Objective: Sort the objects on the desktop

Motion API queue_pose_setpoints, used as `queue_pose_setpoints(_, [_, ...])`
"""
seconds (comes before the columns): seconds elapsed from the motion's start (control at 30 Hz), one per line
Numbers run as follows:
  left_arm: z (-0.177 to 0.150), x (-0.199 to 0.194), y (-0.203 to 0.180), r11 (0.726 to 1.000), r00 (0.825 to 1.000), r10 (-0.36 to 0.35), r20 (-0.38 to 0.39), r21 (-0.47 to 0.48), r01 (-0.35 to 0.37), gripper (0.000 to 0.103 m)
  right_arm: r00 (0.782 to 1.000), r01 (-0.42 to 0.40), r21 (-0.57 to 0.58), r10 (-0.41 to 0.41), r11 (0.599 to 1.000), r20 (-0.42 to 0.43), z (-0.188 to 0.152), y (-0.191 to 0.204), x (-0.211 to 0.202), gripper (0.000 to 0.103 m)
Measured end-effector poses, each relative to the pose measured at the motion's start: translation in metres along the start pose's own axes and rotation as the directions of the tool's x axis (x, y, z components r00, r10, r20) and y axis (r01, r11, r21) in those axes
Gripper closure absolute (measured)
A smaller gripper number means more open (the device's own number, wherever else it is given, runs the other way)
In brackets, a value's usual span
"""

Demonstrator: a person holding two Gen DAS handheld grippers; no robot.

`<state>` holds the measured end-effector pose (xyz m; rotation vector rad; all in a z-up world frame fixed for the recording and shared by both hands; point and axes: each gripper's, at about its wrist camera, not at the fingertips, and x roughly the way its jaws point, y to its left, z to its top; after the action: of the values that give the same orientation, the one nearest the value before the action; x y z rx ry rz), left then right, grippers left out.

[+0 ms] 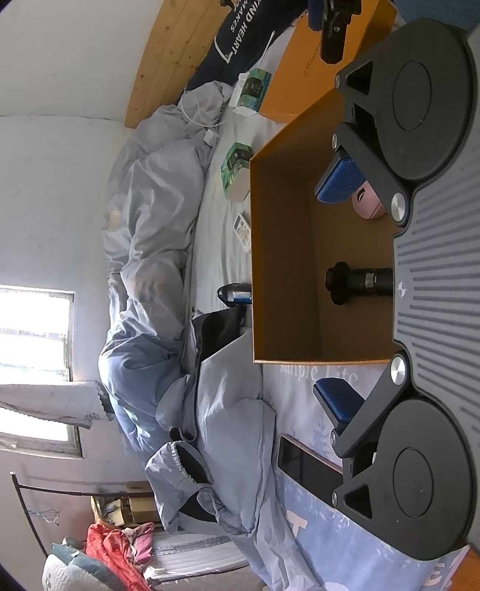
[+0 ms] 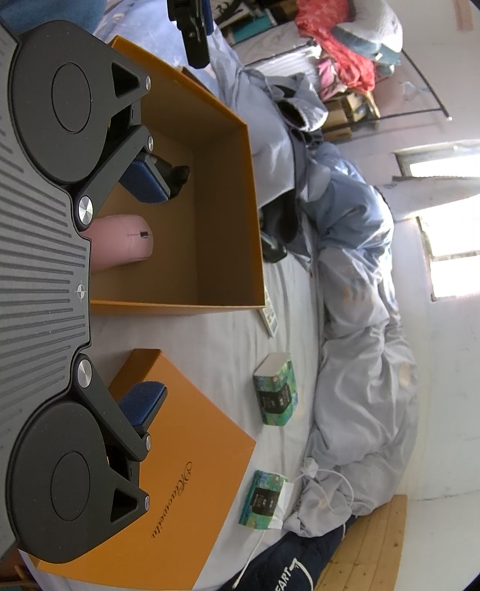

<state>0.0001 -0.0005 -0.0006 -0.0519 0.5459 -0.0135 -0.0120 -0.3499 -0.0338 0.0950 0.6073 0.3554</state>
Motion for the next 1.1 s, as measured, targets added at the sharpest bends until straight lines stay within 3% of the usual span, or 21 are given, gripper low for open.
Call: queue_pose_setpoints(1.1, [-0.01,0.007,0.017,0.999,1.0,-0.025,-0.016,-0.029,0.024,0.0,1.0,-0.004,0.002,0.004,1.0,-0.001,0.0,0.0,-0.001,0.0])
